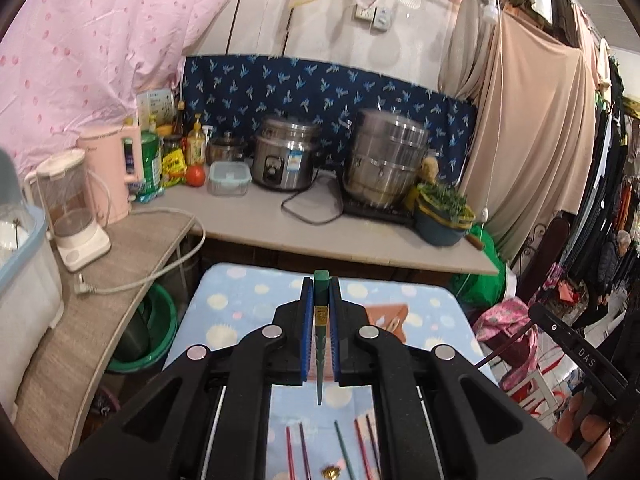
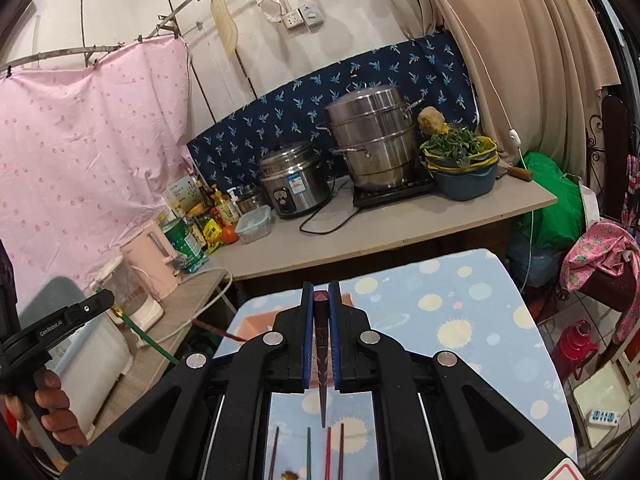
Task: Organize utensils
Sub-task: 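Carry both chopsticks into the pink basket and open both tools, then move both open tools back over the remaining utensils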
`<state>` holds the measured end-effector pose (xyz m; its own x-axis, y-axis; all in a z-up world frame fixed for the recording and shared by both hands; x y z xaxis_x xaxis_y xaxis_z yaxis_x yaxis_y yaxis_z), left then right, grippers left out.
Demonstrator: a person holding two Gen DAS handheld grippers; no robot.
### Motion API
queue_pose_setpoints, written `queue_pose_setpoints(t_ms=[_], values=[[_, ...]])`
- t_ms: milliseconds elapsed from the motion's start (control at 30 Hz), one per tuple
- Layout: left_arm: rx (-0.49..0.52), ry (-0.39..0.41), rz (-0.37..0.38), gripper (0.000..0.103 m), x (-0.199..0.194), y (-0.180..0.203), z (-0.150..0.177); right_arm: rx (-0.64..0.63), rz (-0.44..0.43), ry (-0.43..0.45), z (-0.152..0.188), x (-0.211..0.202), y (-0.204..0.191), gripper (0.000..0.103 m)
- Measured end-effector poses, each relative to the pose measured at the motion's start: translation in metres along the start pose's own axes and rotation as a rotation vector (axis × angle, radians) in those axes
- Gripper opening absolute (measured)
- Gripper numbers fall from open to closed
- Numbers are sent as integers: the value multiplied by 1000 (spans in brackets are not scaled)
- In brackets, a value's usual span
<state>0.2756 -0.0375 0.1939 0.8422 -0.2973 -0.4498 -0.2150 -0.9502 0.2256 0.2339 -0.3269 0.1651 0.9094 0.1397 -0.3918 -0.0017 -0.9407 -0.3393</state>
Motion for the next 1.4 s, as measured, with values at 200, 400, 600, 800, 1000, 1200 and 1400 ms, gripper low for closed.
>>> queue_pose_setpoints(t_ms=[200, 400, 600, 800, 1000, 1200, 1400], values=[[-1, 100, -2, 7, 6, 10, -49, 26, -30, 52, -44, 22, -11, 7], [-5, 143, -9, 7, 29, 12, -72, 26, -37, 66, -65, 50, -22, 7], [-10, 99, -17, 7, 62, 8, -64, 1, -15, 20, -62, 86, -23, 7], [-19, 32, -33, 7, 92, -3, -40, -1, 1, -59, -32, 116, -16, 7], [-26, -16, -51, 7, 111, -12, -22, 2, 21, -111, -6, 131, -9, 7], [-10, -35, -78, 8, 114, -16, -13, 17, 34, -107, 0, 130, -4, 14], [-32, -22, -91, 33, 102, -22, -12, 19, 36, -91, -2, 112, -3, 23]])
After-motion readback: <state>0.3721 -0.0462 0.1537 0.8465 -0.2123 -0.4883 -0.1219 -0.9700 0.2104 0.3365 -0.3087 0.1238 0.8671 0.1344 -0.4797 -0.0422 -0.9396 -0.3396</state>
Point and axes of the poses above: each gripper's, at about its wrist camera, not at the fingertips, and x roughly the way its jaws point, y to its right, z to its underside, the point moved 6 cm from there along x, roughly the way its jaws point, and after that the axes turned 1 degree about -x, right-handed, at the moved point
